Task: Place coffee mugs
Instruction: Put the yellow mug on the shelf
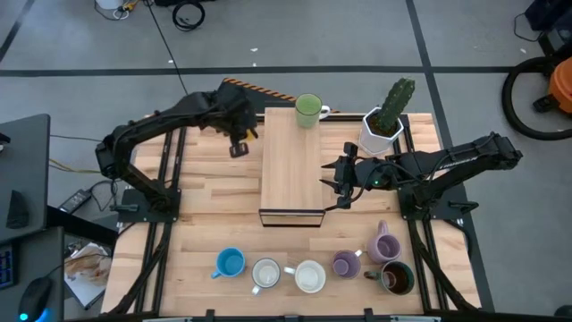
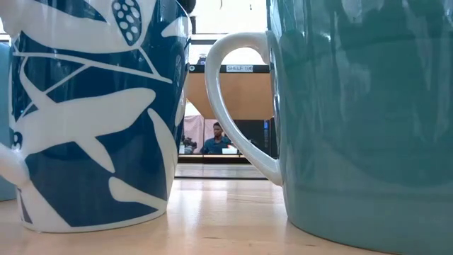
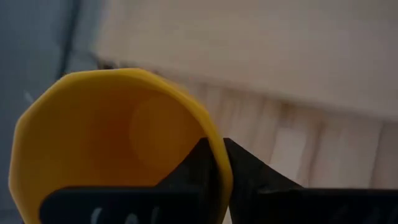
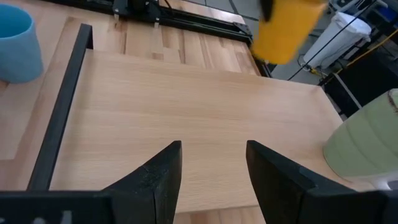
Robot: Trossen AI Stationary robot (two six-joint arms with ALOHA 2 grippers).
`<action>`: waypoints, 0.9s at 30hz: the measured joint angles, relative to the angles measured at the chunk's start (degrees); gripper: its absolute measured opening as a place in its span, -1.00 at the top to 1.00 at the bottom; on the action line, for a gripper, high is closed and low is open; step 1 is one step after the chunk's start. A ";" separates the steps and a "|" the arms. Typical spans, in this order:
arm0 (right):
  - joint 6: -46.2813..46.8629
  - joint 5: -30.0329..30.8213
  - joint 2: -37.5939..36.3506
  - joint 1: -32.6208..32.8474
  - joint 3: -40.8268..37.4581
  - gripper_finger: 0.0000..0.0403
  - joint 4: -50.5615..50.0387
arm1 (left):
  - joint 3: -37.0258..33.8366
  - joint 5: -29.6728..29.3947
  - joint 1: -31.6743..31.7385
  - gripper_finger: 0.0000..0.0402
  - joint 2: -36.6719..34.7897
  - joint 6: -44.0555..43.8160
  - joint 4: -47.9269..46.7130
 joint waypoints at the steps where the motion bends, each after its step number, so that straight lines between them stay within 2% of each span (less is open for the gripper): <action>1: 0.00 0.00 0.00 0.00 0.00 0.08 0.00 | 1.23 0.00 0.13 0.84 0.00 0.49 0.59; 5: 0.00 0.03 0.00 0.00 0.00 0.08 -0.07 | 4.32 0.82 1.15 0.84 0.00 1.38 2.64; 9: 0.00 0.07 0.00 0.00 0.00 0.08 -0.05 | 4.91 5.65 2.14 0.83 0.43 1.37 7.37; 17: -0.13 0.10 0.00 0.00 0.00 0.08 0.82 | 4.84 9.08 2.08 0.83 6.68 2.03 13.70; 27: -0.24 0.10 0.00 0.00 0.00 0.08 0.74 | 4.77 8.36 2.15 0.82 9.86 4.39 14.55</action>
